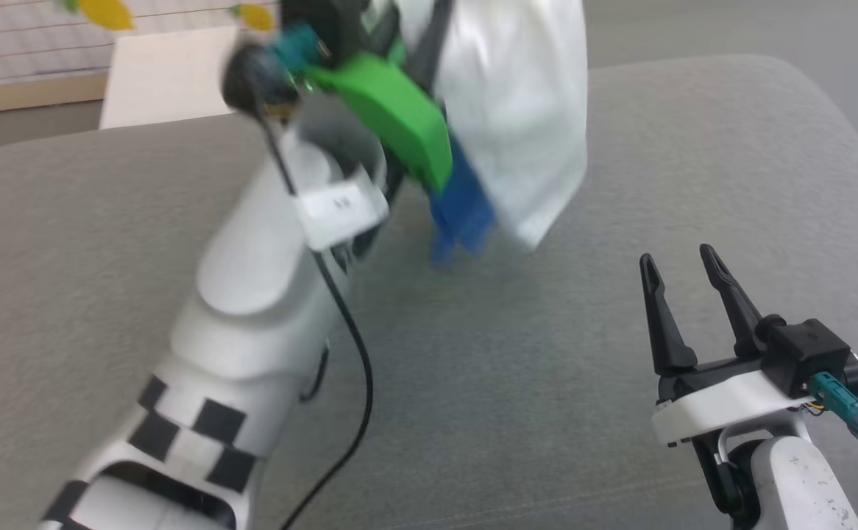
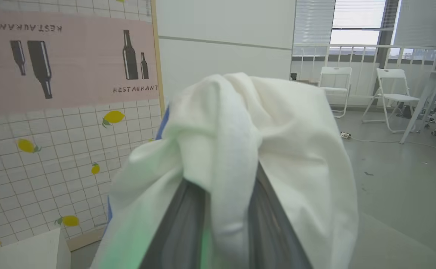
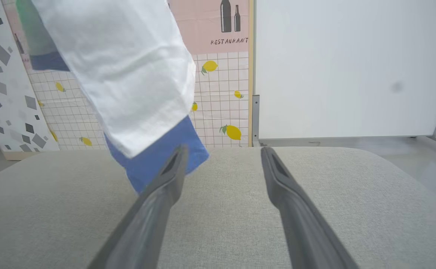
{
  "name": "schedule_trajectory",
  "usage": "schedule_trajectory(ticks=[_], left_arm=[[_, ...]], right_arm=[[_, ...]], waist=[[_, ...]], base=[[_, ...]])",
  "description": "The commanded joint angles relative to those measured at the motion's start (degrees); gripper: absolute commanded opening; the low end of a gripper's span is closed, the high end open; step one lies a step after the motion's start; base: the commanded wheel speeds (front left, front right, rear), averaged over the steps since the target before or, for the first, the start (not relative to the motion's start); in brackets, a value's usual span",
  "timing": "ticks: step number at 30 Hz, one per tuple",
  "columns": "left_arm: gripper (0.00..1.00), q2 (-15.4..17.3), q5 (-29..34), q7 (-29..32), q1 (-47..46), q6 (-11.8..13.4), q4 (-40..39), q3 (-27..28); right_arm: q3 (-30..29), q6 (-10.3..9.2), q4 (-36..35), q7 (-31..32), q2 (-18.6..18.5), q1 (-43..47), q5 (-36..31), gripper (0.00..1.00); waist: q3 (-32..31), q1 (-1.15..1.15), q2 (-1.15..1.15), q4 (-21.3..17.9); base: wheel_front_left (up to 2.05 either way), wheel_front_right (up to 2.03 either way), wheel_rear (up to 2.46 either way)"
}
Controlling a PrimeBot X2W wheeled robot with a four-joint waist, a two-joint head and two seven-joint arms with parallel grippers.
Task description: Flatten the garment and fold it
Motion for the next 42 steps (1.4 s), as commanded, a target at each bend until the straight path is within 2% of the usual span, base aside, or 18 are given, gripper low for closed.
schedule_trajectory(ticks=[1, 6, 14, 16, 17, 19, 20, 23, 28, 31, 36, 42], left_arm=[[0.0, -0.11, -0.37, 1.17, 2.0, 0.24, 2.07, -1.1], [0.0, -0.38, 0.43, 8.58, 5.78, 0.55, 11.23, -6.45], [0.0, -0.51, -1.83, 23.24, 10.77, -1.61, 23.76, -11.02], [0.93, -0.55, -3.08, 25.38, 11.54, -2.08, 24.94, -11.12], [1.0, -0.58, -3.87, 25.97, 11.83, -2.34, 25.08, -10.99], [1.0, -0.61, -4.93, 24.79, 12.04, -2.6, 24.3, -10.46], [1.0, -0.56, -6.0, 18.3, 12.07, -2.2, 21.55, -8.33], [1.0, 0.16, -6.59, 8.56, 12.38, -1.51, 17.75, -5.39], [1.0, 3.27, -5.57, -7.89, 14.89, 0.66, 11.08, -1.09], [1.0, 5.46, -4.72, -10.85, 17.72, 1.6, 7.0, 1.08], [1.0, 8.7, -1.86, -11.52, 25.63, 2.9, -3.97, 6.97], [1.0, 9.51, 2.45, -11.55, 37.45, 2.82, -14.74, 13.44]], right_arm=[[-0.09, -0.1, -0.34, 0.13, -0.03, 0.37, 0.33, 1.0], [-0.52, -0.1, -0.52, -0.02, -0.03, 0.85, 0.63, 1.0], [-0.15, -0.1, 0.13, -0.52, -0.03, 0.59, 1.27, 1.0], [-0.06, -0.1, 0.22, -0.55, -0.03, 0.62, 1.28, 1.0], [0.01, -0.1, 0.23, -0.53, -0.03, 0.68, 1.24, 1.0], [0.18, -0.1, 0.29, -0.45, -0.03, 0.81, 1.12, 1.0], [0.25, -0.1, 0.2, -0.2, -0.03, 0.99, 0.9, 1.0], [0.07, -0.1, -0.02, 0.05, -0.03, 1.25, 0.57, 1.0], [-0.37, -0.1, -0.69, 0.76, -0.03, 1.88, -0.01, 1.0], [-0.65, -0.1, -1.25, 1.12, -0.03, 2.35, -0.19, 1.0], [-0.92, -0.1, -2.09, 1.71, -0.03, 2.94, -0.44, 1.0], [-1.63, -0.1, -2.74, 2.03, -0.03, 3.36, -0.44, 1.0]], waist=[[1.3, 0.0, 0.0, -4.07], [2.4, 0.0, 0.0, -5.98], [2.7, 0.0, 0.0, -5.98], [2.41, 0.0, 0.0, -5.38], [2.24, 0.0, 0.0, -5.03], [1.83, 0.0, 0.0, -4.35], [1.23, 0.0, 0.0, -3.2], [0.58, 0.0, 0.0, -2.06], [-0.57, 0.0, 0.0, -0.09], [-1.08, 0.0, 0.0, 0.95], [-1.56, 0.0, 0.0, 2.43], [-1.78, 0.0, 0.0, 3.8]], base=[[0.0, 0.0, 0.0], [0.0, 0.0, 0.0], [0.0, 0.0, 0.0], [0.0, 0.0, 0.0], [0.0, 0.0, 0.0], [0.0, 0.0, 0.0], [0.0, 0.0, 0.0], [0.0, 0.0, 0.0], [0.0, 0.0, 0.0], [0.0, 0.0, 0.0], [0.0, 0.0, 0.0], [0.0, 0.0, 0.0]])
